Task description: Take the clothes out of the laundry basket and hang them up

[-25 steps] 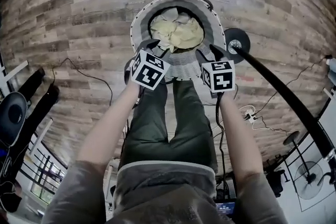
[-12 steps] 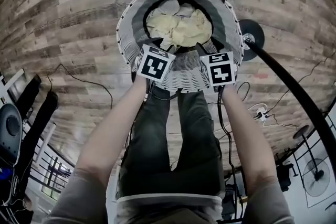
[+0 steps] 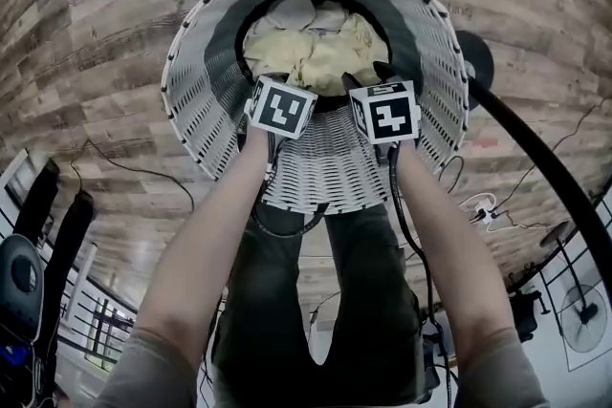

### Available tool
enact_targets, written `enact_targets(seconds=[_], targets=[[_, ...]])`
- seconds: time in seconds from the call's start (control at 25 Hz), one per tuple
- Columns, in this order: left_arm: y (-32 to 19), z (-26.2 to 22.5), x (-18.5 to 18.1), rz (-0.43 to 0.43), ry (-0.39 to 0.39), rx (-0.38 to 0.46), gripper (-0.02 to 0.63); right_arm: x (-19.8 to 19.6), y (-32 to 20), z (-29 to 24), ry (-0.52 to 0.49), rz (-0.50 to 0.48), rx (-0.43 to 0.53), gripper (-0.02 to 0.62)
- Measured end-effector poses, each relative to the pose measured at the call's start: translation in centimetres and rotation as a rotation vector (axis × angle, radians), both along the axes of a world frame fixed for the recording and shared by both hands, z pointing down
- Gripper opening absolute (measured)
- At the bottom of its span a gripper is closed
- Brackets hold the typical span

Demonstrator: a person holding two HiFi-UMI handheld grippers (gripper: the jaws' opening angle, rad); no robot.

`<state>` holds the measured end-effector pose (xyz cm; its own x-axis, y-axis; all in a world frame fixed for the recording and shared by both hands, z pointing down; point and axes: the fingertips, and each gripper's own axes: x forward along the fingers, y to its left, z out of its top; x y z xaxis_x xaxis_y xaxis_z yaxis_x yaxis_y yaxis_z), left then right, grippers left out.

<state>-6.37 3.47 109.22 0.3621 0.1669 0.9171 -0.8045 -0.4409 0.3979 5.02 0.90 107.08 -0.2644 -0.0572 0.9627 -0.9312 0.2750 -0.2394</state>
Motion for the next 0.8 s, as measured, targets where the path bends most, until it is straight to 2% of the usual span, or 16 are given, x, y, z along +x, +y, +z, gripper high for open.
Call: enact_targets(seconds=[0.08, 0.2, 0.32, 0.44, 0.52, 0.68, 0.76, 0.8], targets=[[0.8, 1.8, 0.1, -0.009, -0.015, -0.042, 0.212, 0.9, 0.6, 2.0, 0.049, 0.027, -0.041, 0.269], [0.9, 3.9, 0.5, -0.026, -0.003, -0.053, 0.213, 1.7, 0.6, 4.2, 0.12, 0.037, -0.038, 0.279], [1.5, 5.6, 1.3, 0.005, 0.009, -0.074, 0.216, 1.4, 1.2, 6.0, 0.159, 0.002, -0.083, 0.309], [1.9, 7.0, 1.0, 0.032, -0.031, -0.083, 0.205, 1.0, 0.7, 7.9, 0.16, -0.041, -0.096, 0.302], [2.0, 7.7, 0.8, 0.027, -0.052, -0.094, 0.169, 0.7, 0.2, 8.9, 0.144, -0.055, -0.088, 0.27], [2.0, 8.0, 0.4, 0.047, -0.049, -0.108, 0.07, 1.4, 0.1, 8.9, 0.153, -0.039, -0.097, 0.145], [1.7, 7.8, 0.3, 0.035, -0.034, -0.102, 0.046, 1.9, 0.7, 8.5, 0.149, -0.015, -0.122, 0.072], [1.4, 7.5, 0.3, 0.013, -0.027, -0.1, 0.035, 1.8, 0.6, 8.3, 0.12, 0.015, -0.121, 0.058]])
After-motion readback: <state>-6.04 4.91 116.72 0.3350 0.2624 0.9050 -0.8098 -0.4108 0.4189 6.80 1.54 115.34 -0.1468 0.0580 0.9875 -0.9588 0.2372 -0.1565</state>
